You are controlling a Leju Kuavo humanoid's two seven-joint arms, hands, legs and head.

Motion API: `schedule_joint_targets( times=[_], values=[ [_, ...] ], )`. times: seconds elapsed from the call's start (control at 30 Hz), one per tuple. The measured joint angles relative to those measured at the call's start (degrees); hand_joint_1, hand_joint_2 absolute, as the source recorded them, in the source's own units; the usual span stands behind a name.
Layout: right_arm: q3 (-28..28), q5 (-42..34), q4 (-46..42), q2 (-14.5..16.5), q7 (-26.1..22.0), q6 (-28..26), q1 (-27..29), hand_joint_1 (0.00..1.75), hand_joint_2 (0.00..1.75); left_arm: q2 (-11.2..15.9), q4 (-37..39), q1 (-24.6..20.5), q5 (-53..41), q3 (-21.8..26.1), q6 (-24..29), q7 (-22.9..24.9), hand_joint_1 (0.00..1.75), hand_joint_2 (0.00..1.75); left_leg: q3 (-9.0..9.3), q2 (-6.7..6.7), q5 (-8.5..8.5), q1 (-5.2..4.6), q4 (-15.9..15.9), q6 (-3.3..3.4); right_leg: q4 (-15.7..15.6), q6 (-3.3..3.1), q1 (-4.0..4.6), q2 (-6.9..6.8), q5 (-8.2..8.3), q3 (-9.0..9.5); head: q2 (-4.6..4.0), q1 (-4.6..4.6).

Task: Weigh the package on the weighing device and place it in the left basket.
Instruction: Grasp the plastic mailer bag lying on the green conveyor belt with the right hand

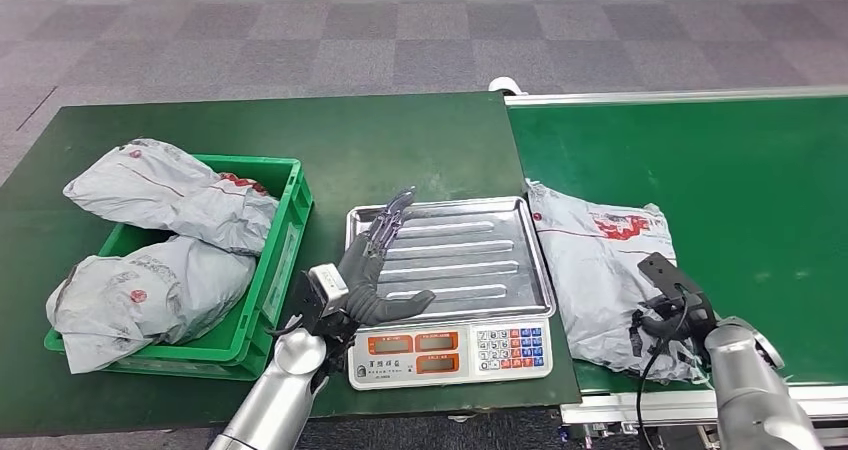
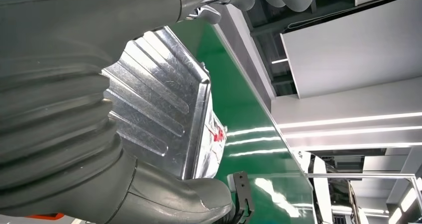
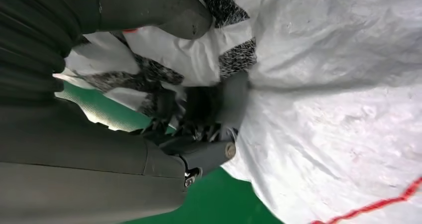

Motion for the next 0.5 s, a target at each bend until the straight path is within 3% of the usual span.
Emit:
schedule_joint_targets(
  times=[0.1,0.37,0.5],
  values=[
    [-0.21,-3.87,-0.03,0.12,-5.39,0.1,1.1,1.75,1.75,0.0,0.13,-0.06,0.13,0.0,-0.09,-0.14,0.0,1.75,-0.02,0.0,0.0,0.0,-0.01,0.0,0.0,-0.01,0.0,0.0,0.0,-0.04,0.0,-0.01],
    [-2.79,-19.57,-2.81,0.68,-25.28,1.33,5.04,1.75,1.75,-0.21,0.97,-0.73,0.21,0.0,-0.64,-0.66,0.0,1.75,-0.24,0.03,-0.01,0.0,-0.02,-0.01,0.01,-0.02,0.0,0.03,-0.02,-0.3,0.0,0.0],
    [-3.38,-22.22,-4.39,1.09,-27.82,1.33,6.12,1.75,1.75,-0.41,1.73,-1.23,0.21,0.0,-0.67,-0.75,0.0,1.75,-0.28,0.06,-0.01,-0.01,-0.01,-0.01,0.01,-0.02,-0.01,0.05,-0.02,-0.36,0.0,-0.01]
  ],
)
